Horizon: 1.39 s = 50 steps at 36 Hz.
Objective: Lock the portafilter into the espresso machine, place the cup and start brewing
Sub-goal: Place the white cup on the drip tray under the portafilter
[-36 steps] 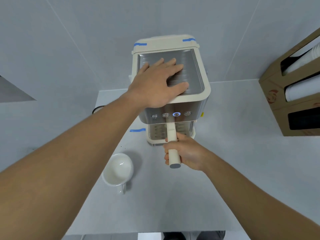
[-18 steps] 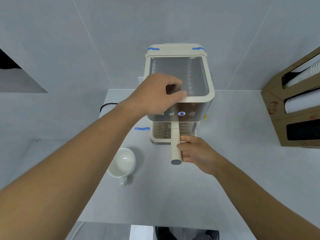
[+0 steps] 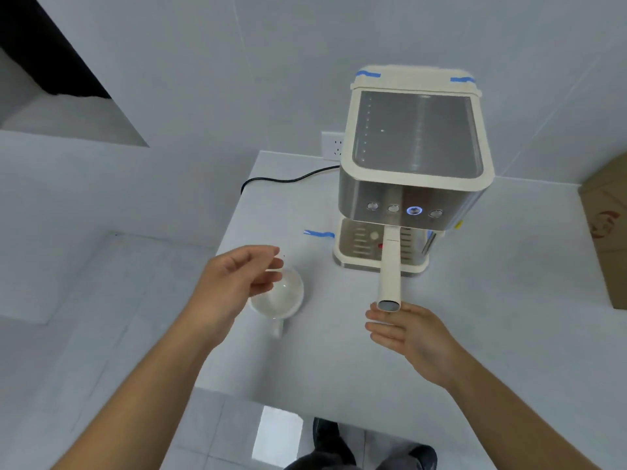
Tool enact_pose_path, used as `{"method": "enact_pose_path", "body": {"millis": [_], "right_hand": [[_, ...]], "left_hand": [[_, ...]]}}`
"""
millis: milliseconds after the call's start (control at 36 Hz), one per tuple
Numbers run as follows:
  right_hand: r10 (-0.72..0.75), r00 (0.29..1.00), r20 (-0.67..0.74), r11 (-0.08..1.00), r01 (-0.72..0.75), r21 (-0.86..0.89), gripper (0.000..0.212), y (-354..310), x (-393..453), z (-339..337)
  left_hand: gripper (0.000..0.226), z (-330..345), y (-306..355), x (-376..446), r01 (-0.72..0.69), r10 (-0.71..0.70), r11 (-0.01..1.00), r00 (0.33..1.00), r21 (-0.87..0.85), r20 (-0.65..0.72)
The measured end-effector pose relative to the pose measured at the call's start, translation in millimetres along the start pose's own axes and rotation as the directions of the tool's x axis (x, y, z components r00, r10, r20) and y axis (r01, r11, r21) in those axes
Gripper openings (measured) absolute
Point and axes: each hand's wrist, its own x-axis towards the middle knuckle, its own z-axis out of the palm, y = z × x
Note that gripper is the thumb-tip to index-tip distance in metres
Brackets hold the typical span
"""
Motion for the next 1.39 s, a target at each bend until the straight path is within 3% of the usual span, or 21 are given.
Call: {"method": "enact_pose_path", "body": {"millis": [194,444,639,778,917,1167,1389], "right_hand": [[0.076,0.997,0.017,0.997,-0.075,-0.023,0.021,24,9,23],[0.101,0.993,0.054,0.992,-0.097,-0.077,0.019,36,23,69],[0.073,0.996,0.041,0.995,-0.070,-0.077,0.012,37,36,100],[0.046,0.999,-0.011,0.996,-0.046,-0.076,0.030,39,49,116],[0.025,1.000,-0.002,0.998,-0.026,-0.064,0.027,41,55,123],[-0.016,1.000,0.013,1.000,0.016,-0.020,0.038,42,63,122],[-0.044,0.997,0.069,0.999,0.045,-0.003,0.026,42,64,117]], "left_hand": [[0.014,-44,-70,-8,0.250,-0.284,0.942,0.948,-0.222,-0.141],[0.018,-68,-125,-3,0.373,-0.460,0.841,0.874,-0.393,-0.157],[0.018,-65,-137,11,0.380,-0.484,0.804,0.865,-0.458,-0.133],[0.014,-59,-137,22,0.383,-0.481,0.800,0.870,-0.462,-0.111],[0.022,-55,-138,32,0.380,-0.443,0.821,0.895,-0.426,-0.055],[0.026,-48,-137,39,0.369,-0.380,0.859,0.924,-0.355,0.042],[0.026,-44,-137,37,0.361,-0.382,0.829,0.923,-0.427,0.040]]}}
